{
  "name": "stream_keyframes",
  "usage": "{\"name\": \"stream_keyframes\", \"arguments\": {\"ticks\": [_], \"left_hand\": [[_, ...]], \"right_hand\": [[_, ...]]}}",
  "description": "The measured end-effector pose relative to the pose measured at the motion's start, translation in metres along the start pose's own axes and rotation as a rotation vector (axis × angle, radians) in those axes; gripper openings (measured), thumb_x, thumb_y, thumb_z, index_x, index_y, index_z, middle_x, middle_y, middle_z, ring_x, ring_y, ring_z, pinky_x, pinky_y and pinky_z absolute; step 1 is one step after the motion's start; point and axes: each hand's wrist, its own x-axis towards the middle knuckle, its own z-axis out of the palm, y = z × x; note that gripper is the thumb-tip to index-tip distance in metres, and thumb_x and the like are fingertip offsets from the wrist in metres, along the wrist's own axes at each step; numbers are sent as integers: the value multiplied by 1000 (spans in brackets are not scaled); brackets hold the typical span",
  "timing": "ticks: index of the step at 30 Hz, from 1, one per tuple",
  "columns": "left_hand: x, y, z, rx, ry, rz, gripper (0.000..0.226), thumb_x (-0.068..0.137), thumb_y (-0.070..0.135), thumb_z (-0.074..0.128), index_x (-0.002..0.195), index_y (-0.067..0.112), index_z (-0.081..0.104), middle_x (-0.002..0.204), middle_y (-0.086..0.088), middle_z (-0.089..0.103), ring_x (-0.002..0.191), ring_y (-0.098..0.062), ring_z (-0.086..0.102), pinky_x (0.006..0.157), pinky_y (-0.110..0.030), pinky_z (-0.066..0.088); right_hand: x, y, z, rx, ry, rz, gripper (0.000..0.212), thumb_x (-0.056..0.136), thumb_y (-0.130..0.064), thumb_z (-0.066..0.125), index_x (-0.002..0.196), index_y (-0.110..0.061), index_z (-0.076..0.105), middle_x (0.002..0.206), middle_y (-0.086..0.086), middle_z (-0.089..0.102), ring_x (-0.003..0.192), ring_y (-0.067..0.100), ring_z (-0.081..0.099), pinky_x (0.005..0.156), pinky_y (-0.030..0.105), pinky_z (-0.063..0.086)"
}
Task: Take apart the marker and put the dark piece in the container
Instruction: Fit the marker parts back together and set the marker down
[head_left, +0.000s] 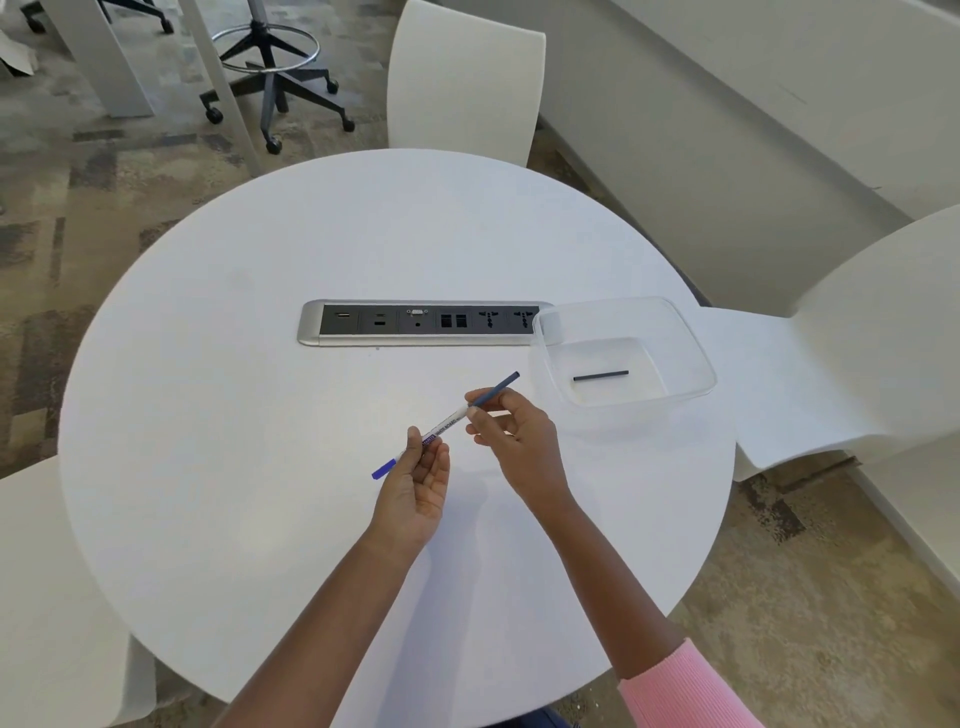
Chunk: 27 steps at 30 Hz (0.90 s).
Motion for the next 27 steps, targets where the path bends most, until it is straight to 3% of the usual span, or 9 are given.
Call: {"name": "stream_keyframes", "arguments": {"ticks": [4,8,10,13,16,19,22,27], "left_hand": [[0,2,2,-4,-3,7,17,90,15,58,78,3,59,51,-5,66,46,-10,65,46,-20,55],[0,3,5,-15,-18,6,16,90,14,58,80,2,59,52,-6,66,47,-11,66,49,-21,56],[0,2,6,-19,-18,9,15,90,14,58,80,3,60,51,-5,66,47,-11,66,49,-21,56],[0,3,5,-28,-16,6,16,90,15,58,81,2,60,51,-6,66,47,-11,66,47,-21,55],[1,5,2,-24,-9,8,17,90,16,58,81,2,59,52,-5,67,47,-11,66,47,-21,55],[1,9,0,-23,-2,15,17,90,17,58,81,2,59,52,-5,67,47,-11,66,46,-21,55],[1,13,0,-15,14,35,16,90,16,58,80,2,58,52,-5,67,47,-11,66,47,-20,55],[2,19,-4,-23,24,58,15,90,14,58,80,2,58,53,-6,67,48,-11,67,49,-21,56]], "right_hand": [[-4,-2,-1,-64,29,-60,42,87,-17,57,125,-25,40,88,-11,59,73,14,62,68,19,50],[-7,2,0,-185,47,-168,52,90,-21,53,136,-29,30,94,-14,56,71,5,60,65,12,47],[-8,6,0,-296,-12,-238,46,91,-18,51,134,-27,37,104,-7,58,75,2,56,71,15,48],[-9,11,3,-415,-82,-297,43,91,-12,48,133,-20,41,116,6,58,91,14,60,80,33,53],[-7,15,3,-408,-80,-295,43,91,-9,47,133,-19,42,117,7,58,91,19,61,81,33,53],[-1,23,-1,-378,-7,-210,39,89,-5,47,126,-17,50,112,7,60,85,13,58,80,27,51],[8,43,-8,-393,81,-37,31,86,0,46,112,-11,60,110,13,61,87,20,61,83,32,51],[17,77,-20,-563,45,232,26,87,-9,52,112,-7,57,116,14,56,100,28,59,86,33,43]]}}
